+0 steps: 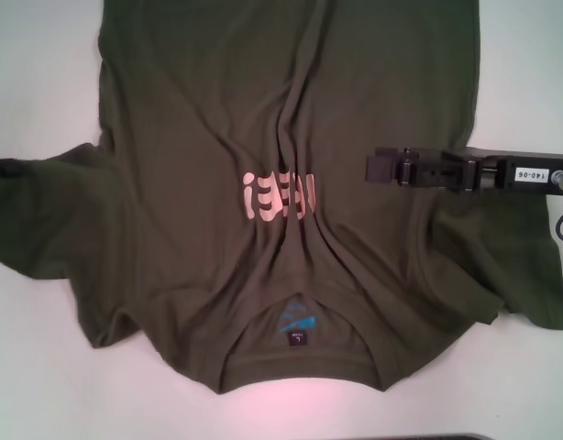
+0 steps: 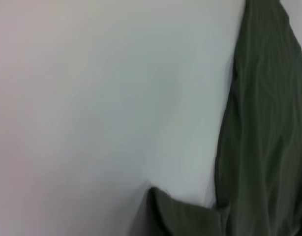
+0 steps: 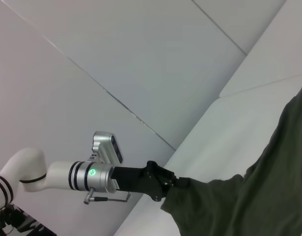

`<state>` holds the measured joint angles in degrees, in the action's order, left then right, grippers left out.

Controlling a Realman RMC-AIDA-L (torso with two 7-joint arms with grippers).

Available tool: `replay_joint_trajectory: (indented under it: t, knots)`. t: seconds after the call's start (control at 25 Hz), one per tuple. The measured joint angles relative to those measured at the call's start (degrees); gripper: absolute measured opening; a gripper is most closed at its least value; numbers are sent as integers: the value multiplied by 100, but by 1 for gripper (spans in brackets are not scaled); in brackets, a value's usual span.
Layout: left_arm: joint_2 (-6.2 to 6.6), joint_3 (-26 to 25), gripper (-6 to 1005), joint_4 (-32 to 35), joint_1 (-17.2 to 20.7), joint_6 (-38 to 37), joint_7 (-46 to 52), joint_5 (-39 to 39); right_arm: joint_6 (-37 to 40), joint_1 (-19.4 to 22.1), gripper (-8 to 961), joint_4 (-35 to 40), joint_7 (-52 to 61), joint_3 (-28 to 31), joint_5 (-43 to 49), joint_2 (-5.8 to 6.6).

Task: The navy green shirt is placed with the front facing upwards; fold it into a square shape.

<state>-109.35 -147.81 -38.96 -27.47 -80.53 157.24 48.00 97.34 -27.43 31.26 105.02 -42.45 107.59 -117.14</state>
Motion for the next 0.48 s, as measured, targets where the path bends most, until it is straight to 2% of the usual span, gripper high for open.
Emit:
replay_joint_trajectory:
  t: [0.48]
  knots:
    - [60, -103, 6, -285, -36, 81, 148, -2, -23, -34, 913, -6, 1, 0, 7, 2]
